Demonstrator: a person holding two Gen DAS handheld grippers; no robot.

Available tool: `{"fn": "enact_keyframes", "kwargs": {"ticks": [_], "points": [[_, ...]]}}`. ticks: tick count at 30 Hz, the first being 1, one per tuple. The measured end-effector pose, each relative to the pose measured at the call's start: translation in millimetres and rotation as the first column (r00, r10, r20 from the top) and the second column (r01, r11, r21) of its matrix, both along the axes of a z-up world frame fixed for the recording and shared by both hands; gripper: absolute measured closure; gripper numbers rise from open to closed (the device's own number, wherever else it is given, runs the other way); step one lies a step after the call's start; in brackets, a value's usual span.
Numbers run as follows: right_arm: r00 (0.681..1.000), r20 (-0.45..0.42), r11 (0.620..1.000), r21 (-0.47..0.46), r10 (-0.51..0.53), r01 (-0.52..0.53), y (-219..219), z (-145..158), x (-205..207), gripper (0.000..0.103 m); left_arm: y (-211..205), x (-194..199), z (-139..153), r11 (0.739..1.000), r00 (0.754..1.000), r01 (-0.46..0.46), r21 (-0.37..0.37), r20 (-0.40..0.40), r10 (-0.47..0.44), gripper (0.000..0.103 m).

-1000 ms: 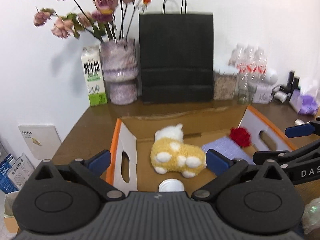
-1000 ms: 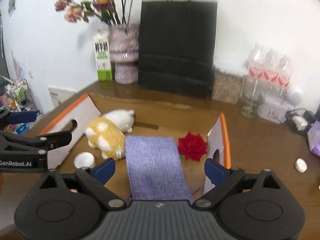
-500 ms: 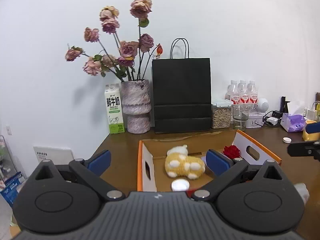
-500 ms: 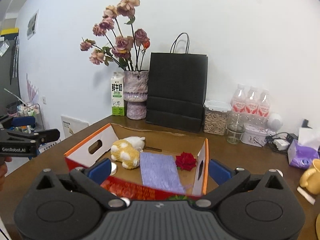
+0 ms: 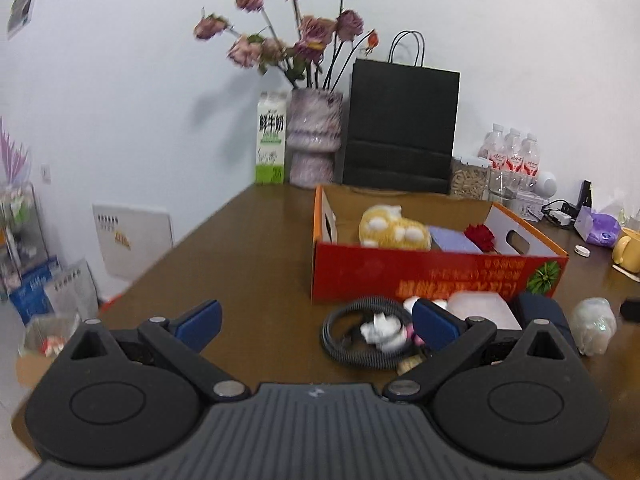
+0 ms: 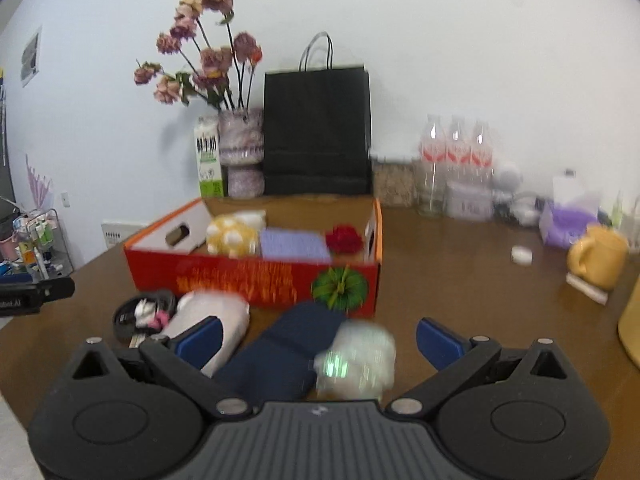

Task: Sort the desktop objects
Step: 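Reach the right tool to the white tissue and close on it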

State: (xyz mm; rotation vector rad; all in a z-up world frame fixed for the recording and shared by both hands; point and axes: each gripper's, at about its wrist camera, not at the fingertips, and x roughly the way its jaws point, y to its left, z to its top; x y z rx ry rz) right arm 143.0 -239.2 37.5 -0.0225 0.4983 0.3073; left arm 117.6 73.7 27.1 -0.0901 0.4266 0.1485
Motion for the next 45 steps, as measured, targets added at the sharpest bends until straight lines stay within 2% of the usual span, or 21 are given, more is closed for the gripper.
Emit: {"fn": "enact_keyframes", "kwargs": {"ticks": [5, 8, 17, 24, 31, 33, 37, 39, 42, 44, 45], "points": [[0.998, -0.060, 1.000, -0.024, -0.011, 0.009, 1.0, -21.3, -13.3, 0.000, -10.5, -7.8, -7.4, 0.999, 0.999, 0.039, 0.028, -0.019, -0.038, 0.000], [0.998, -0.065, 1.000, -0.023, -0.011, 0.010, 2.2, -23.7, -14.2, 0.000, -18.9, -3.8, -10.4, 0.998, 0.997, 0.069, 0.009, -0.031, -0.069, 0.000], [0.997, -0.073, 0.999, -0.033, -0.021, 0.019, -1.3, -25.3, -12.3, 0.000, -41.1, 5.3, -15.0, 0.992, 0.990, 0.126, 0.022, -0.061, -0.125, 0.000], [0.996, -0.079, 0.998, -0.038, 0.050, -0.053, 13.1, -28.4, -17.3, 0.000, -47.5, 8.1, -19.9, 0.991, 0.988, 0.131, 0.023, -0.089, -0.129, 0.000], [0.983, -0.109, 0.981, -0.111, 0.148, -0.160, 52.0, -39.2, -23.7, 0.005, -37.0, -5.8, -25.6, 0.994, 0.988, 0.113, 0.016, -0.105, -0.110, 0.000], [0.979, -0.134, 0.979, -0.117, 0.152, -0.168, 60.2, -43.3, -20.7, 0.013, -32.9, -10.0, -26.7, 0.994, 0.989, 0.109, 0.011, -0.105, -0.108, 0.000], [0.971, -0.171, 0.980, -0.087, 0.165, -0.181, 71.2, -48.4, -17.5, 0.022, -23.7, -15.2, -30.0, 0.995, 0.989, 0.101, 0.000, -0.113, -0.101, 0.000], [0.967, -0.181, 0.977, -0.086, 0.177, -0.195, 76.6, -50.1, -17.9, 0.037, -20.1, -17.2, -31.2, 0.995, 0.988, 0.101, -0.006, -0.114, -0.101, 0.000], [0.960, -0.203, 0.973, -0.085, 0.192, -0.213, 81.9, -53.8, -18.8, 0.050, -17.0, -18.9, -32.3, 0.994, 0.988, 0.108, -0.016, -0.110, -0.109, 0.000], [0.959, -0.203, 0.972, -0.084, 0.197, -0.218, 83.6, -54.5, -18.7, 0.052, -16.0, -18.7, -33.2, 0.993, 0.987, 0.114, -0.021, -0.109, -0.115, 0.000], [0.959, -0.201, 0.971, -0.089, 0.202, -0.223, 84.5, -54.8, -19.5, 0.057, -15.5, -18.6, -33.9, 0.993, 0.987, 0.118, -0.025, -0.109, -0.120, 0.000]]}}
